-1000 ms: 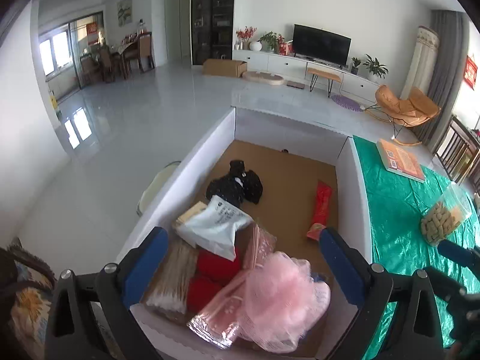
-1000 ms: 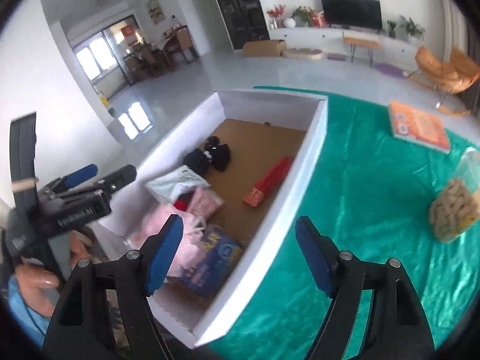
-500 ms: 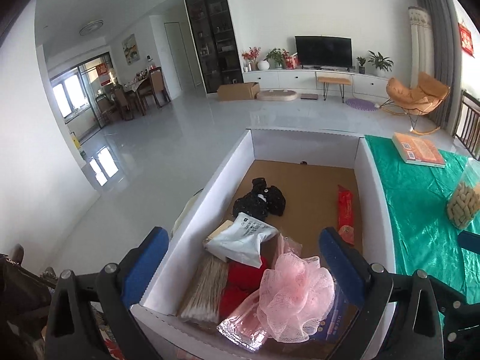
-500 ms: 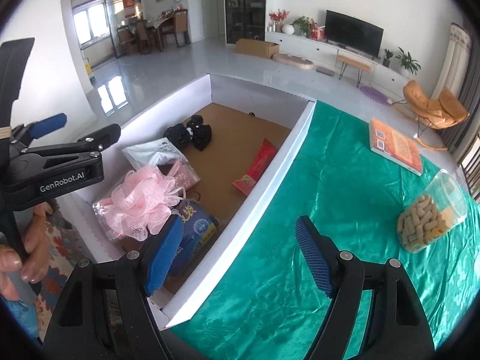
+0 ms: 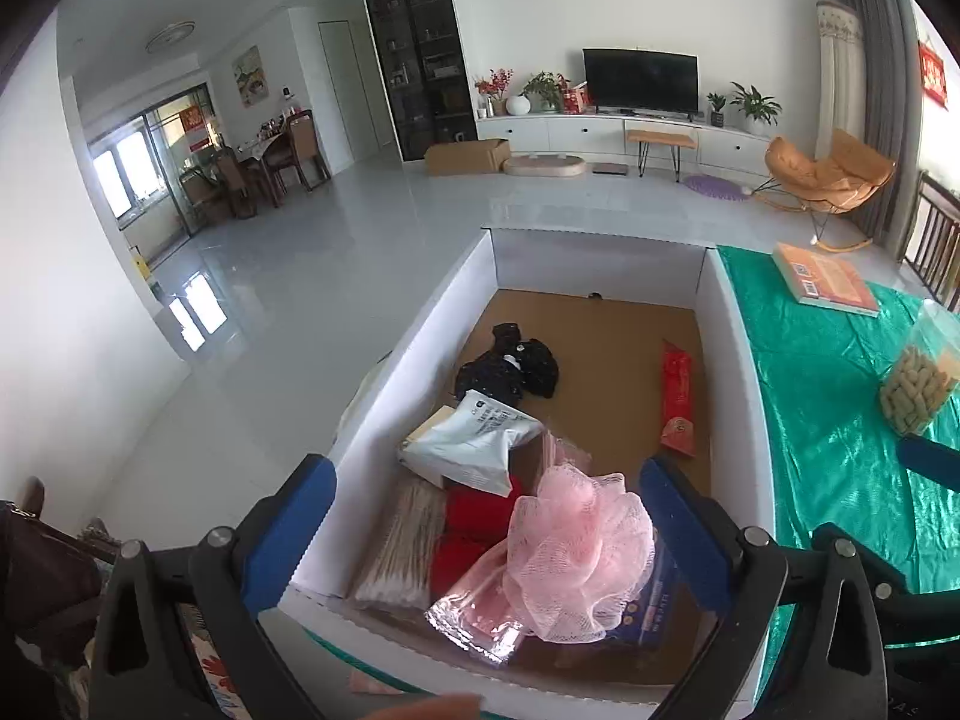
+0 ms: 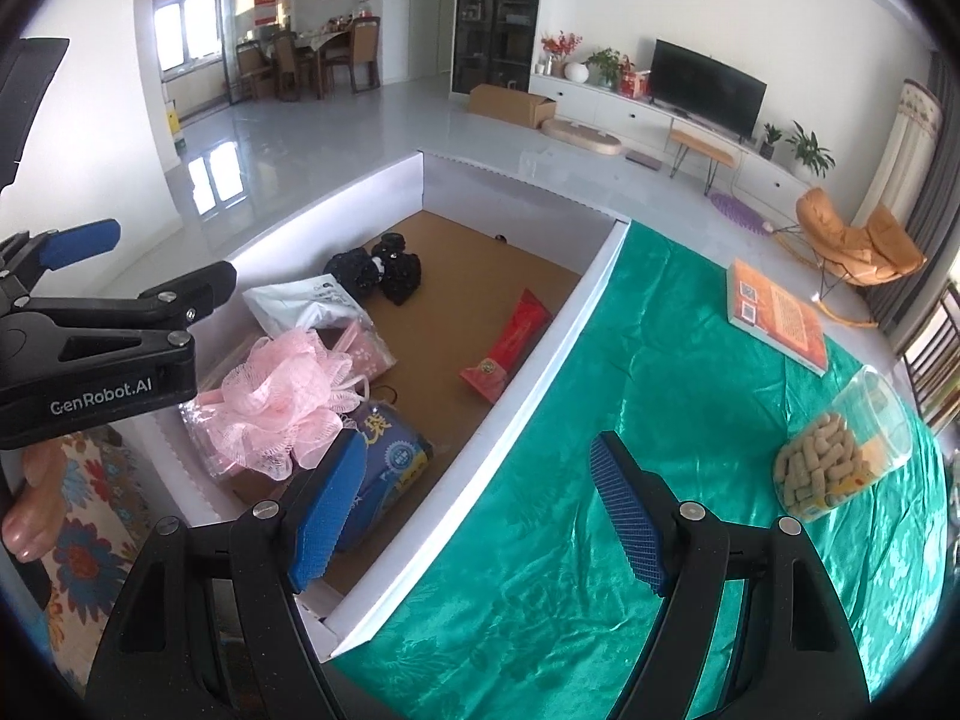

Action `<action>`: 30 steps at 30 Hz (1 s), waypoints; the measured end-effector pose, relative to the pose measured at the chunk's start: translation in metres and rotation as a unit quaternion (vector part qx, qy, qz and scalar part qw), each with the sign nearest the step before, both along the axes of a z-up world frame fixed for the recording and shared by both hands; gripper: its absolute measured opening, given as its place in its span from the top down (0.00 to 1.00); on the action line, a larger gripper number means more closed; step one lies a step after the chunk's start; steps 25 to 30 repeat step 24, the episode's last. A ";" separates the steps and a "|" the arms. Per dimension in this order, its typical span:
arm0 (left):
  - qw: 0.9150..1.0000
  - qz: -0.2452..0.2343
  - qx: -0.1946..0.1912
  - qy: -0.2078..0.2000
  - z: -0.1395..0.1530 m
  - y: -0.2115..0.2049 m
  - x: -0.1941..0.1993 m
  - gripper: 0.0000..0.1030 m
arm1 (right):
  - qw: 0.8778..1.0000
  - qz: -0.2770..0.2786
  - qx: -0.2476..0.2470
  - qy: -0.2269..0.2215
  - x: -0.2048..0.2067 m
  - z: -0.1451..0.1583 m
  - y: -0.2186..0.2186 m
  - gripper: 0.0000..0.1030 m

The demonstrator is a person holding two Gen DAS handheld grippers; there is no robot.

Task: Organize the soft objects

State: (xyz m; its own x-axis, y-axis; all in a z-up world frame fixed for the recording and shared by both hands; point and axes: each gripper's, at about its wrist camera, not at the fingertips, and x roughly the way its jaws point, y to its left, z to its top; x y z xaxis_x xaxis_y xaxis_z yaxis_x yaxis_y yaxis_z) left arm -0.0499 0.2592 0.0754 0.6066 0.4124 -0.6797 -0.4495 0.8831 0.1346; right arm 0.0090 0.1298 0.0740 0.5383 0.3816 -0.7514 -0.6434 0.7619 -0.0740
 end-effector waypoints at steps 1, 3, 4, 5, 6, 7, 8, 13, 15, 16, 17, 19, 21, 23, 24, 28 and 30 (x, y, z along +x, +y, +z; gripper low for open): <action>1.000 0.000 0.005 -0.001 0.001 -0.001 -0.001 0.02 | 1.000 -0.001 -0.001 0.002 0.001 -0.001 0.000 0.22; 1.000 0.001 0.020 -0.003 0.002 -0.003 -0.003 0.02 | 1.000 -0.003 -0.001 0.004 0.001 -0.001 0.000 0.22; 1.000 0.001 0.023 -0.005 0.004 -0.003 -0.004 0.02 | 1.000 -0.003 -0.002 0.005 0.002 -0.001 0.001 0.22; 1.000 0.001 0.025 -0.007 0.005 -0.004 -0.004 0.02 | 1.000 -0.002 -0.002 0.005 0.002 0.000 0.002 0.22; 1.000 0.002 0.027 -0.009 0.005 -0.004 -0.005 0.02 | 1.000 -0.002 -0.002 0.004 0.002 0.000 0.002 0.22; 1.000 0.002 0.027 -0.011 0.006 -0.004 -0.006 0.02 | 1.000 -0.002 -0.003 0.004 0.002 -0.001 0.003 0.22; 1.000 0.002 0.027 -0.012 0.007 -0.003 -0.006 0.02 | 1.000 -0.001 -0.003 0.004 0.002 -0.001 0.003 0.22; 1.000 0.005 0.027 -0.012 0.007 -0.003 -0.007 0.02 | 1.000 0.000 -0.008 0.007 0.002 -0.003 0.005 0.22; 1.000 0.006 0.022 -0.010 0.007 -0.001 -0.006 0.02 | 1.000 0.000 -0.006 0.009 0.003 -0.003 0.005 0.22; 1.000 0.008 0.019 -0.009 0.006 0.000 -0.006 0.02 | 1.000 0.000 -0.005 0.009 0.003 -0.003 0.005 0.22; 1.000 0.009 0.016 -0.008 0.006 0.001 -0.006 0.02 | 1.000 0.000 -0.005 0.009 0.003 -0.003 0.005 0.22; 1.000 0.010 0.011 -0.007 0.006 0.003 -0.007 0.02 | 1.000 0.000 -0.007 0.008 0.003 -0.003 0.005 0.22; 1.000 0.012 0.004 -0.010 0.006 0.005 -0.008 0.02 | 1.000 0.000 -0.007 0.009 0.003 -0.003 0.004 0.22; 1.000 0.016 0.000 -0.020 0.008 0.006 -0.012 0.02 | 1.000 0.001 -0.008 0.010 0.004 -0.003 0.005 0.22; 1.000 0.017 0.000 -0.024 0.010 0.005 -0.013 0.02 | 1.000 0.001 -0.008 0.011 0.004 -0.003 0.005 0.22; 1.000 0.017 0.000 -0.024 0.010 0.005 -0.013 0.02 | 1.000 0.001 -0.008 0.011 0.004 -0.003 0.005 0.22; 1.000 0.017 0.000 -0.024 0.010 0.005 -0.013 0.02 | 1.000 0.001 -0.008 0.011 0.004 -0.003 0.005 0.22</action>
